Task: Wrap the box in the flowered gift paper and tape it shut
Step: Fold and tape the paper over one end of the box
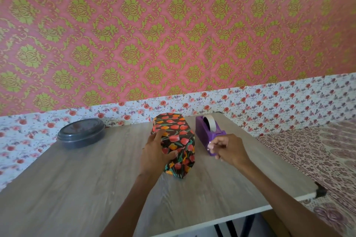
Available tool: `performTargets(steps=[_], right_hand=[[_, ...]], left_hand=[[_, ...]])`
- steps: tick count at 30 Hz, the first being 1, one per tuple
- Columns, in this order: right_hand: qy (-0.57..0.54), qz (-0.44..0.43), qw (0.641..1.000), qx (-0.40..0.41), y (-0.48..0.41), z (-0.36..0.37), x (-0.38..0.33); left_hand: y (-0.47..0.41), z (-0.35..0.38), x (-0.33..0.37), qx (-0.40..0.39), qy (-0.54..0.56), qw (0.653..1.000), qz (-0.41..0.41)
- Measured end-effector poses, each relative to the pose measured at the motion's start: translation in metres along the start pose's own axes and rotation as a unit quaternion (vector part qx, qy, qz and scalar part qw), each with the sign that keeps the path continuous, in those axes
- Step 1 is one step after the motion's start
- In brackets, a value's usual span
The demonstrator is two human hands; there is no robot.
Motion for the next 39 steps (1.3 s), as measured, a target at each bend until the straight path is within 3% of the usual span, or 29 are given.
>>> performTargets(steps=[4, 8, 12, 15, 24, 30, 39], right_hand=[[0.028, -0.133, 0.989, -0.056, 0.018, 0.033, -0.032], [0.155, -0.248, 0.954, -0.069, 0.022, 0.061, -0.048], [0.289, -0.236, 0.923, -0.095, 0.023, 0.088, -0.052], [0.268, -0.229, 0.935, -0.034, 0.015, 0.088, -0.059], [0.325, -0.245, 0.912, -0.058, 0.004, 0.109, -0.061], [0.402, -0.239, 0.884, 0.002, 0.011, 0.113, -0.073], [0.458, -0.220, 0.861, 0.019, 0.017, 0.113, -0.082]], left_hand=[[0.003, -0.003, -0.003, 0.007, -0.001, 1.000, -0.002], [0.003, -0.002, -0.004, 0.003, 0.004, 1.000, -0.004], [0.002, -0.002, -0.004, 0.014, 0.011, 1.000, 0.002], [0.002, 0.000, -0.006, 0.014, 0.005, 1.000, 0.000], [0.002, 0.001, -0.015, 0.033, 0.068, 0.997, 0.024], [0.000, 0.005, -0.019, 0.036, 0.073, 0.996, 0.039], [0.002, 0.014, -0.019, 0.025, 0.107, 0.993, 0.034]])
Point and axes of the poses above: each hand's wrist, its own y-axis away from the middle knuckle, its own z-axis out of the palm, x = y × z, the point moved 7 cm from there along -y, towards the middle knuckle, and after that the axes turned 2 degrees about -y, right-handed, at the moved point
